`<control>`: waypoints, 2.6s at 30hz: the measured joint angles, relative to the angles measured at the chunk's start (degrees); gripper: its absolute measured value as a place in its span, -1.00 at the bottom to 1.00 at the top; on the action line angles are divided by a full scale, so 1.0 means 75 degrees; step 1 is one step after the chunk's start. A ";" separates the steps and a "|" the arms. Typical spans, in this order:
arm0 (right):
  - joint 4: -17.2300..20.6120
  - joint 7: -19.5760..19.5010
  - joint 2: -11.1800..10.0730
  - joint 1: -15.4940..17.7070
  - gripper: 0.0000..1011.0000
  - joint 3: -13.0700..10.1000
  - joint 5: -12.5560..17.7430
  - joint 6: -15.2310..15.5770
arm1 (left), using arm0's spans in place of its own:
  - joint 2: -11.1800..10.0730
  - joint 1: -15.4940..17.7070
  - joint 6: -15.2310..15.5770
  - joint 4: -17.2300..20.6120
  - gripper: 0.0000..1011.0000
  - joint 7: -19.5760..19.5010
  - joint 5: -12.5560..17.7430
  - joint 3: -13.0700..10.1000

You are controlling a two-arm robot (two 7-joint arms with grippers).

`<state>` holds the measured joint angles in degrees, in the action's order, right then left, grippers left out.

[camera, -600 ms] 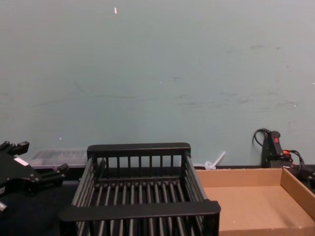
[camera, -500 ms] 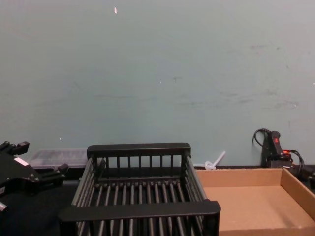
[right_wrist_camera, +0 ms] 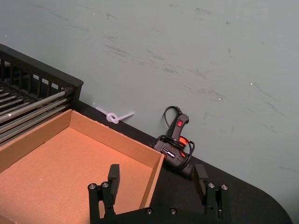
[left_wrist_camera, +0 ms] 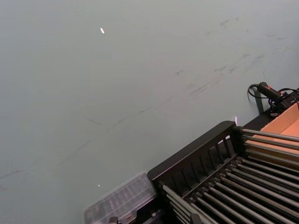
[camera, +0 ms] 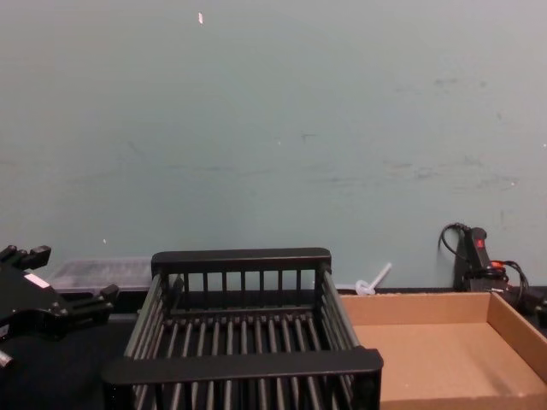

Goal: Pick up the white tape and place it into the black box , Pick up the silver tape and place it into the brown box.

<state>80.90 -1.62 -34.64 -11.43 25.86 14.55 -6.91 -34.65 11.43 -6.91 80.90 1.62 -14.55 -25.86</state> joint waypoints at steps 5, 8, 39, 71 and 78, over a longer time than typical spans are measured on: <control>0.0000 0.0000 0.0000 0.0000 0.98 0.0000 0.0000 0.0000 | 0.0000 0.0000 0.0000 0.0000 0.98 0.0000 0.0000 0.0000; 0.0000 0.0000 0.0000 0.0000 0.98 0.0000 0.0000 0.0000 | 0.0000 0.0000 0.0000 0.0000 0.98 0.0000 0.0000 0.0000; 0.0000 0.0000 0.0000 0.0000 0.98 0.0000 0.0000 0.0000 | 0.0000 0.0000 0.0000 0.0000 0.98 0.0000 0.0000 0.0000; 0.0821 0.0678 0.0301 0.0682 0.98 -0.0891 0.0743 0.0083 | 0.0000 0.0000 0.0000 0.0000 0.98 0.0000 0.0000 0.0000; 0.1397 0.0979 0.0286 0.1084 0.98 -0.1069 0.1130 0.0464 | 0.0000 0.0000 0.0000 0.0000 0.98 0.0000 0.0000 0.0000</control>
<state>91.38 5.72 -32.50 -3.30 17.85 23.02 -3.42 -34.65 11.43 -6.91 80.90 1.62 -14.55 -25.86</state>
